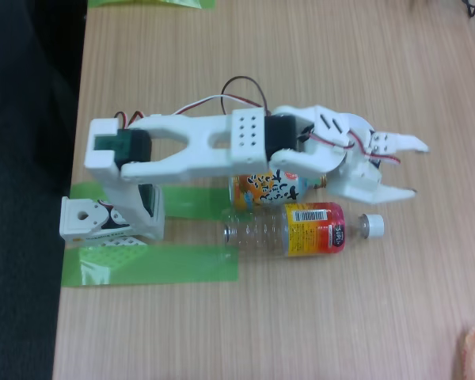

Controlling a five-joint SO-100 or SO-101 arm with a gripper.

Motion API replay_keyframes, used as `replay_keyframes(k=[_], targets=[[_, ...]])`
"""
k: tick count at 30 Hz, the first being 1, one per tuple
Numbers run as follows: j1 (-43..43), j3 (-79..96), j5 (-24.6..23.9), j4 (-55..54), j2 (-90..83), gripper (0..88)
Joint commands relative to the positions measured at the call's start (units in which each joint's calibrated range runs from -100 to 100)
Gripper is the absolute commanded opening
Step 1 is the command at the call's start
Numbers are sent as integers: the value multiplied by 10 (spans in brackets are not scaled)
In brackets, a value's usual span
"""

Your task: Pick up the plastic bottle and stand it up on the white place

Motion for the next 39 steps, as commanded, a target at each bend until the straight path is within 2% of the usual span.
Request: replay_keyframes(k=[1,5,10,22,29,35,39], targets=[[-19,-42,3,10,17,233],[-17,-49,13,11,48,233],[1,-43,87,12,74,233],[25,-43,188,13,153,233],[49,-49,204,70,176,239],[61,-45,204,83,179,377],[58,-42,204,85,183,384]])
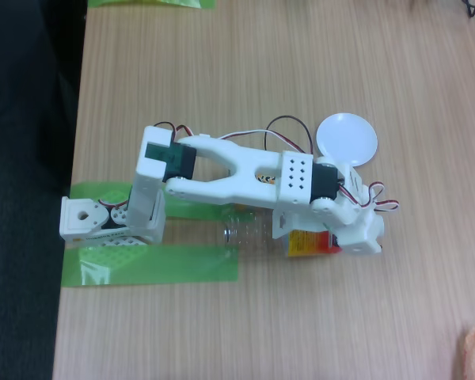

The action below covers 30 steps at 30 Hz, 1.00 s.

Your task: Pick up the plastic bottle and stand it up on the white place

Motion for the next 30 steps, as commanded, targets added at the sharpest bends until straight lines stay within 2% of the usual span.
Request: replay_keyframes(k=[1,19,30], targets=[[2,-19,3,4,4,384],[-4,-139,3,2,129,384],[-23,-139,2,4,136,384]])
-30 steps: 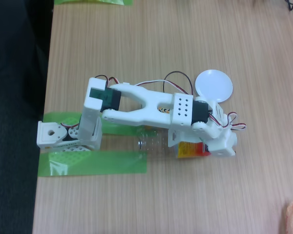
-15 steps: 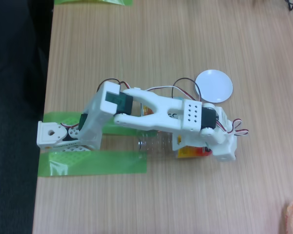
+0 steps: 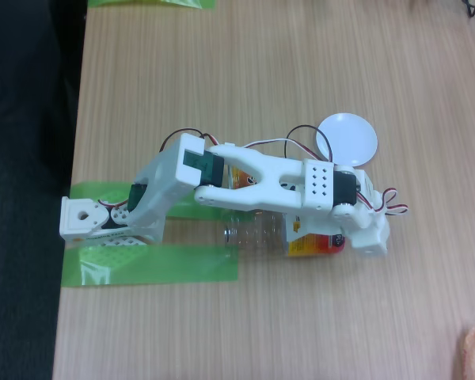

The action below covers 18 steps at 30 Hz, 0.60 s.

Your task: Pick up the plastic bottle and stand it up on the white place

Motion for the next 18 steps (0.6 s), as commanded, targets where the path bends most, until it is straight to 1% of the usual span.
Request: replay_keyframes(k=[1,15,18], targets=[[-7,-20,1,1,-4,384],[-12,-18,-1,1,-3,382],[-12,-17,0,1,-3,352]])
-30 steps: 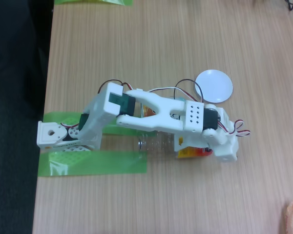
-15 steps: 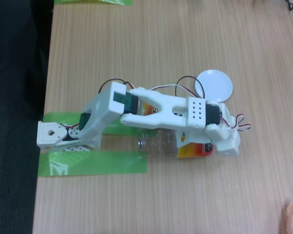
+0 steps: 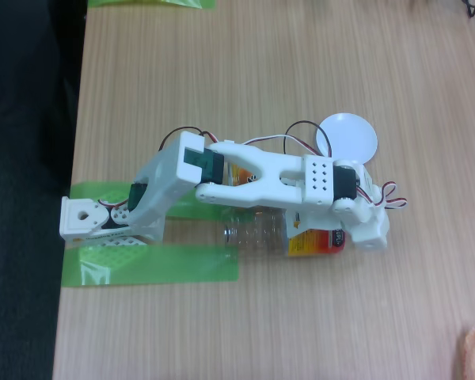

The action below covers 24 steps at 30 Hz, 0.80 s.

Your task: Pick up the plastic bottle and stand it up on the white place

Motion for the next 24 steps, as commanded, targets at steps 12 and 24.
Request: replay_keyframes(k=[12,24], targets=[[-2,-22,0,1,21,292],[-2,-19,0,1,23,288]])
